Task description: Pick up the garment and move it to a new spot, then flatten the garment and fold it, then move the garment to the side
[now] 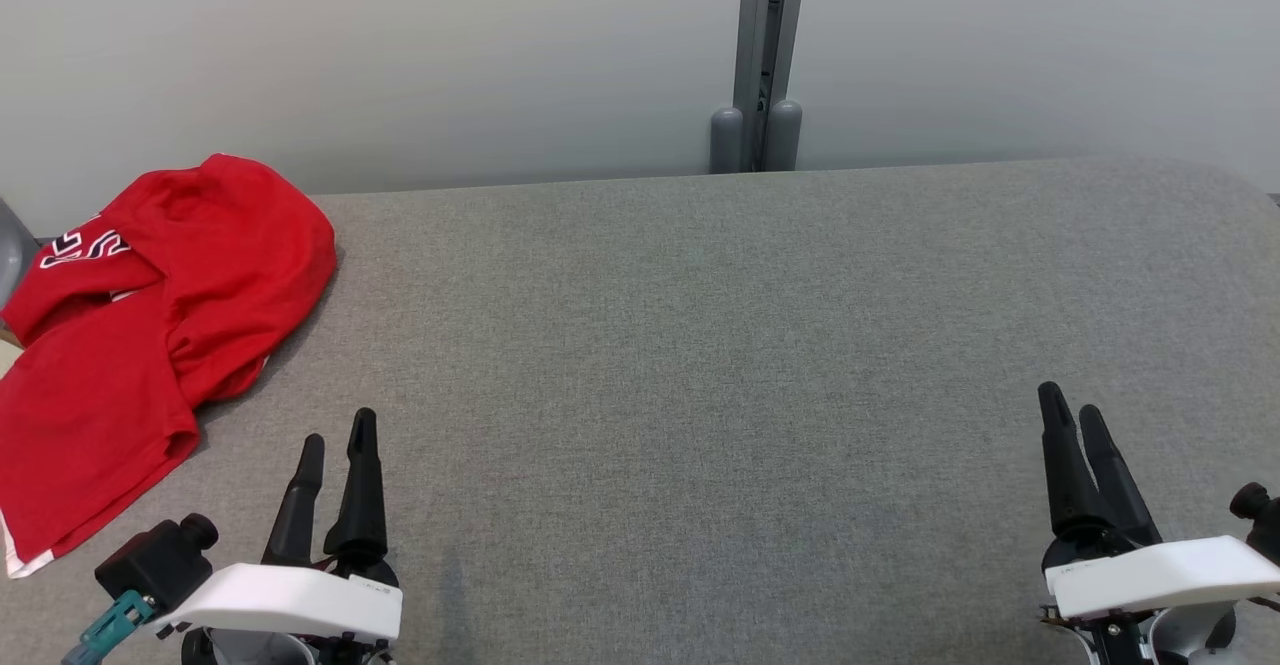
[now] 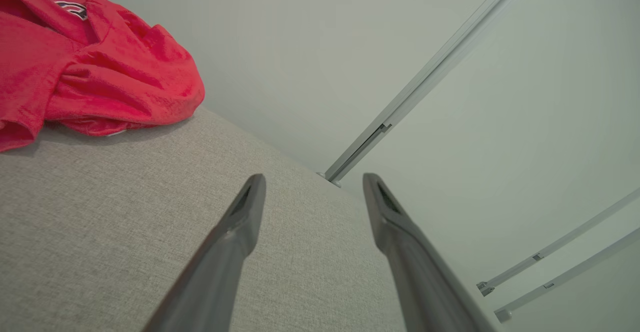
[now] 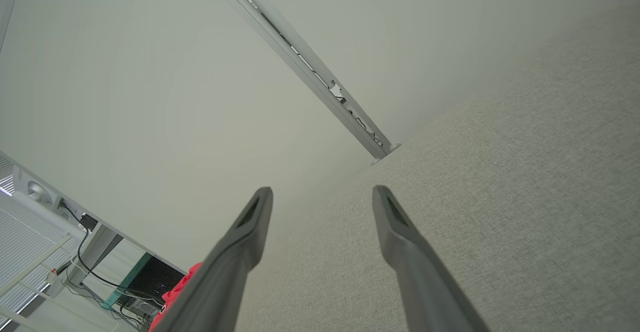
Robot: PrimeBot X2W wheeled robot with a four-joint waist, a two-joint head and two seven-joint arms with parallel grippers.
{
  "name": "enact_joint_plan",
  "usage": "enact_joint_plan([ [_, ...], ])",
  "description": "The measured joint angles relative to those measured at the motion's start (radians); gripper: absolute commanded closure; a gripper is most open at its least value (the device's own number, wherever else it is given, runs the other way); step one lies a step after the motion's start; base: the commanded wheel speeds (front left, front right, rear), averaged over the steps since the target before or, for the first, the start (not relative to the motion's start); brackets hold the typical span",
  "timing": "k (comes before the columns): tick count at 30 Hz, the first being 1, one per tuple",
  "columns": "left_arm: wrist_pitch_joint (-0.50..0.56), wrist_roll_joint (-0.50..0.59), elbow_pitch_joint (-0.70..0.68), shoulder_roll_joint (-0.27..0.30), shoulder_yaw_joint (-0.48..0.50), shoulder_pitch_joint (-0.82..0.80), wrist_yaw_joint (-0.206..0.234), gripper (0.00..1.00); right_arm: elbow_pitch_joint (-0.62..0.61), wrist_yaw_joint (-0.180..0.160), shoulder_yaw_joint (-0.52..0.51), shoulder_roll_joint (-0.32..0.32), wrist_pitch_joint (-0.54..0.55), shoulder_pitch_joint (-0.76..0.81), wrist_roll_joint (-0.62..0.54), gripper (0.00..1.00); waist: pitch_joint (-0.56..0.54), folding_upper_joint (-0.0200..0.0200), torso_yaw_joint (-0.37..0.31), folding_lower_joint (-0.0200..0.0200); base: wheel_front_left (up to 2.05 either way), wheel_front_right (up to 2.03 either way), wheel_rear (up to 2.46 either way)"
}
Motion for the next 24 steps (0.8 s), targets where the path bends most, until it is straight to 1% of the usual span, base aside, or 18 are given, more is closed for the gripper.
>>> enact_joint_plan([
  [9, -0.027, 0.128, -0.004, 0.002, -0.011, 0.01, 0.008, 0.0, -0.008, 0.0, 0.015, -0.002, -0.025, 0.001, -0.125, 0.0, 0.001, 0.0, -0.001, 0.0, 0.0, 0.0, 0.0],
  [24, -0.067, 0.282, -0.011, 0.003, -0.028, 0.039, 0.017, 0.0, -0.019, 0.0, 0.034, -0.005, -0.066, 0.015, -0.288, 0.0, -0.01, 0.0, -0.002, 0.0, 0.0, 0.0, 0.0],
])
